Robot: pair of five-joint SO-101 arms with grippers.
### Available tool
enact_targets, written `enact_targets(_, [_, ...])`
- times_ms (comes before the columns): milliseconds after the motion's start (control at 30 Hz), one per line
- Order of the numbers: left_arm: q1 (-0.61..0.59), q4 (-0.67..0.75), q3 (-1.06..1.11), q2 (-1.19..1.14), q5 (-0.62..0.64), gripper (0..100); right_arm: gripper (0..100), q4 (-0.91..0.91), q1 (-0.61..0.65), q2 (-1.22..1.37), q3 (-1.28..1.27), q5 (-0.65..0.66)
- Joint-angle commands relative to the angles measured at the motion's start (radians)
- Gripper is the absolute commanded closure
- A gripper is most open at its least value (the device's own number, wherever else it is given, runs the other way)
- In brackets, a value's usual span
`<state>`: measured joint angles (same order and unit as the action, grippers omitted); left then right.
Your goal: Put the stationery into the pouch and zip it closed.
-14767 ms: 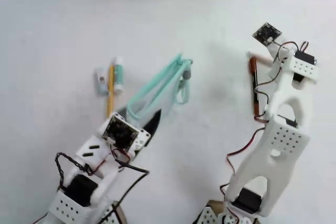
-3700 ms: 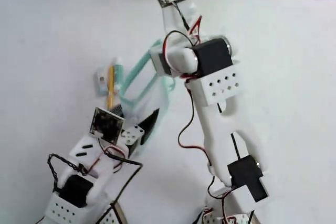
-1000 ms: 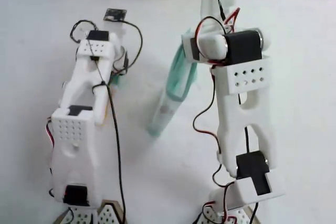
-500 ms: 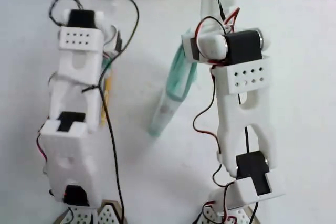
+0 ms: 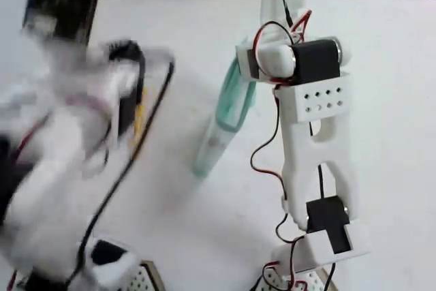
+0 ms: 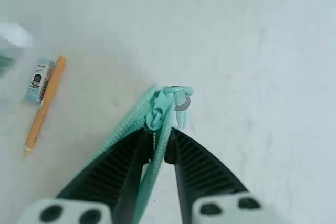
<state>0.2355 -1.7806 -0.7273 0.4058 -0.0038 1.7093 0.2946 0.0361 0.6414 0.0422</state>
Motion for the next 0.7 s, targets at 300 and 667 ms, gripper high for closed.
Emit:
enact_targets(300, [0.223, 0.479, 0.879, 0.734, -0.071, 97, 98.0, 0.005, -0.016, -0.033, -0.084, -0.009])
enact_targets(667, [-0.076, 0.58, 1.321, 0.559, -0.451, 76, 98.0, 0.004, -0.088, -0.035, -0.083, -0.009])
